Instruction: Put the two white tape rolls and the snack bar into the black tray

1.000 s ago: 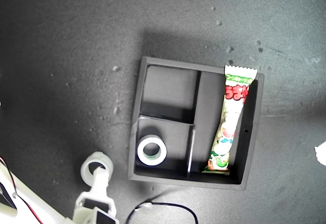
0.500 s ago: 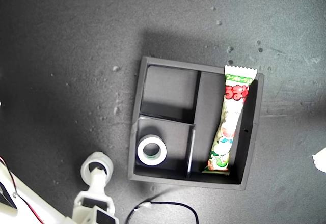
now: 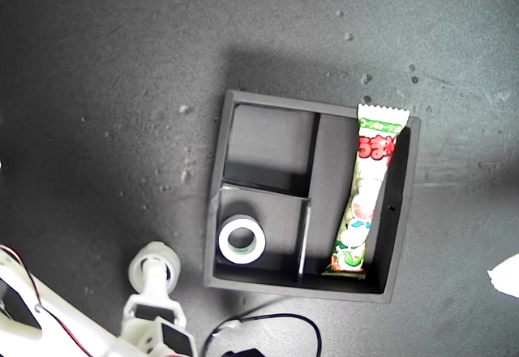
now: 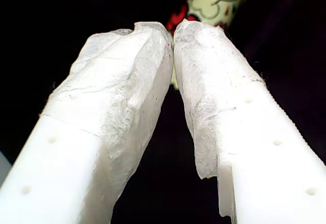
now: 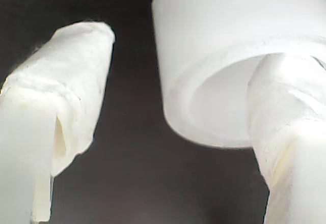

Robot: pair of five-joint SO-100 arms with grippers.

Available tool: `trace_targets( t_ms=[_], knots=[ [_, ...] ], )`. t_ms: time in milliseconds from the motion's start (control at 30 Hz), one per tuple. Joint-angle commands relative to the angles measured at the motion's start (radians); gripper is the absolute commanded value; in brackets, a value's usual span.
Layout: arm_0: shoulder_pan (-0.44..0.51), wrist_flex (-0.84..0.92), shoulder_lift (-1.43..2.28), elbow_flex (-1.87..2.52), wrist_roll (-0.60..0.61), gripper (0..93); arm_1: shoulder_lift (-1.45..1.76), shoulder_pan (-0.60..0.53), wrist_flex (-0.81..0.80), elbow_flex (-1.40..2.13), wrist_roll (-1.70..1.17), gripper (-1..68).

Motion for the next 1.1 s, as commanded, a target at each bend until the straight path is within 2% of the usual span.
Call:
trace_targets(
  t_ms=[0, 133, 300, 333, 600, 733, 867, 1067],
  knots=[
    [-0.021, 0.018, -0.006, -0.054, -0.018, 20.1, 0.012, -0.02, -0.026, 0.005, -0.066, -0.3],
    [-0.035, 0.018, -0.057, -0.101, 0.009, 17.2, 0.012, -0.025, -0.034, 0.028, -0.067, -0.3],
    [-0.061, 0.025, -0.091, -0.147, 0.054, 0.1, 0.012, -0.026, -0.052, 0.051, -0.057, -0.3],
    [-0.066, 0.025, -0.051, -0.121, 0.061, 0.1, 0.012, -0.021, -0.052, 0.044, -0.048, -0.3],
    [-0.179, 0.025, 0.755, 0.379, 0.169, 0.0, 0.032, 0.083, 0.058, -0.158, 0.109, -0.4],
    [-0.299, -0.026, 0.946, 0.377, 0.419, 0.0, 0.083, 0.13, 0.058, -0.124, 0.153, -0.4],
    [-0.393, -0.091, 0.868, 0.164, 0.681, 0.0, 0.118, 0.209, 0.058, -0.012, 0.222, -0.5],
    [-0.48, -0.08, 0.588, -0.176, 0.884, 0.0, 0.244, 0.314, 0.052, 0.285, 0.457, -0.6]
  ],
)
